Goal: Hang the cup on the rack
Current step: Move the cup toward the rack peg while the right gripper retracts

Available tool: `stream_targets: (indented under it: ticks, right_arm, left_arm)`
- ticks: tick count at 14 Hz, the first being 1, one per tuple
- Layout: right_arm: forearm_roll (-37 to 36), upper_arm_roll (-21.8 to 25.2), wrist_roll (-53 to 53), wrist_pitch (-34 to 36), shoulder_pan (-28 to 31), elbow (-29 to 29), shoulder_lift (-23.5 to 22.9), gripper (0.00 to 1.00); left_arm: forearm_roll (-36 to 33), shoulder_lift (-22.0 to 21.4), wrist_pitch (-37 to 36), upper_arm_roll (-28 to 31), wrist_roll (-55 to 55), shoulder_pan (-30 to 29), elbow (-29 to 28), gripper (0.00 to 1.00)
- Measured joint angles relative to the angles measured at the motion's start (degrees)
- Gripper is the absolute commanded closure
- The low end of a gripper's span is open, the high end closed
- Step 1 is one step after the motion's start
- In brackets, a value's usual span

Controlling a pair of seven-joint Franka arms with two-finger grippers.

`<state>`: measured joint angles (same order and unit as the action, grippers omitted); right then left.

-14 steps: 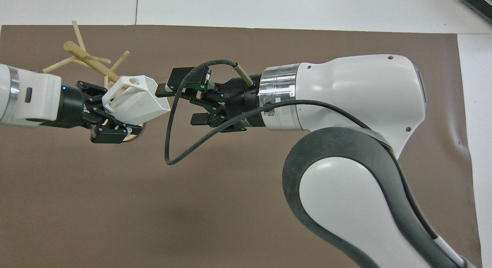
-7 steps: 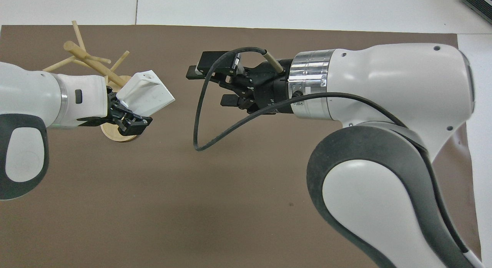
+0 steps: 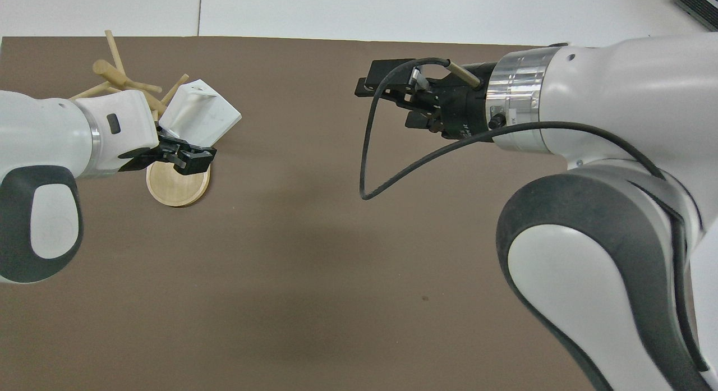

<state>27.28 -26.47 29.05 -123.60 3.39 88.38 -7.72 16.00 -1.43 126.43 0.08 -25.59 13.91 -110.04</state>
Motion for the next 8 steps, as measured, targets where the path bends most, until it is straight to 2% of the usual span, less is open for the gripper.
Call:
stream_targets:
  ticks: [2, 8]
  right_arm:
    - [-4.38, 2.75, -3.73, 3.49, -0.01, 0.0, 0.36, 0.0]
    - [-12.16, 13.44, -27.19, 15.22, 0.12, -0.04, 1.48, 0.0]
  left_arm:
    - [0.0, 0.33, 3.34, 0.1, 1.87, -0.05, -1.17, 1.0]
    - [0.0, 0.78, 13.01, 0.36, 8.36, -0.18, -5.85, 1.0]
